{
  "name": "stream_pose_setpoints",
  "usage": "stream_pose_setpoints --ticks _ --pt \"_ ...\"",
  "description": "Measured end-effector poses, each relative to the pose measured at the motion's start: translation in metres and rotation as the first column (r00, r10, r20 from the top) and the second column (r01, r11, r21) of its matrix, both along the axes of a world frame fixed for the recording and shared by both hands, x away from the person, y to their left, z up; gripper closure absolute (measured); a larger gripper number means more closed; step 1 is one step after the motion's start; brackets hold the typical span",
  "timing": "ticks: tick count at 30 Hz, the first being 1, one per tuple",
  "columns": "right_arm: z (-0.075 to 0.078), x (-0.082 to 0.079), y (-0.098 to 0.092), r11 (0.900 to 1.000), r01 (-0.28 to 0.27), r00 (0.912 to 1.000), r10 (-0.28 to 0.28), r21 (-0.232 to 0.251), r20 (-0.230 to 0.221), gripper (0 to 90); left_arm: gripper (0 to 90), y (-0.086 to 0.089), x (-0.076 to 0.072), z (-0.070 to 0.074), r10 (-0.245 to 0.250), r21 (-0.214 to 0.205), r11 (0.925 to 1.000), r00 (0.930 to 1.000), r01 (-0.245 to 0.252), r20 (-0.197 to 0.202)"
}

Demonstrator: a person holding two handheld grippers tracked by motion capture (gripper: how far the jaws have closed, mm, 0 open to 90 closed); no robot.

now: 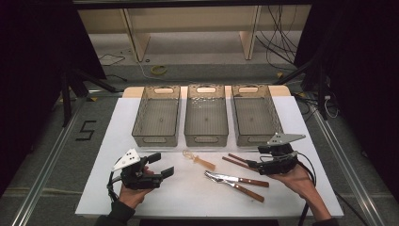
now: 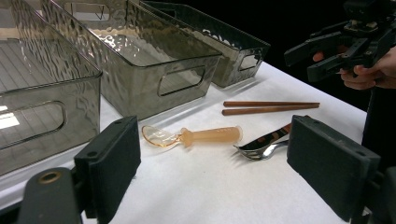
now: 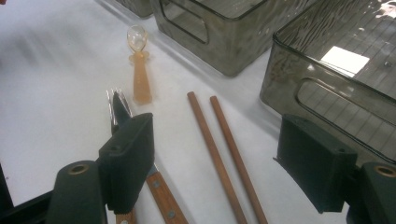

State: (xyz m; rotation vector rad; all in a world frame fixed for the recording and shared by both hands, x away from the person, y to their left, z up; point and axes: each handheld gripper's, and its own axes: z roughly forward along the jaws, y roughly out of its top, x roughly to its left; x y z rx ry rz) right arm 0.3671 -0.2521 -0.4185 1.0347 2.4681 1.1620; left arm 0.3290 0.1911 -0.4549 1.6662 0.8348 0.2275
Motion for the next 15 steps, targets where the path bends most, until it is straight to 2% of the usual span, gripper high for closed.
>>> stream_pose_setpoints --ticks 11,15 --pt "-0.0011 0.0046 0.0054 0.9986 -0.020 0.9997 0.019 -0.048 -0.015 28.2 17.1 0.0003 0.0002 0.0000 0.000 0.001 1.0000 1.0000 0.000 0.001" --pt "-0.0011 0.0051 0.0058 0.9988 -0.015 0.9998 0.015 -0.046 -0.012 28.2 17.1 0.0001 0.0001 0.0000 0.000 0.000 1.0000 1.0000 0.000 0.001"
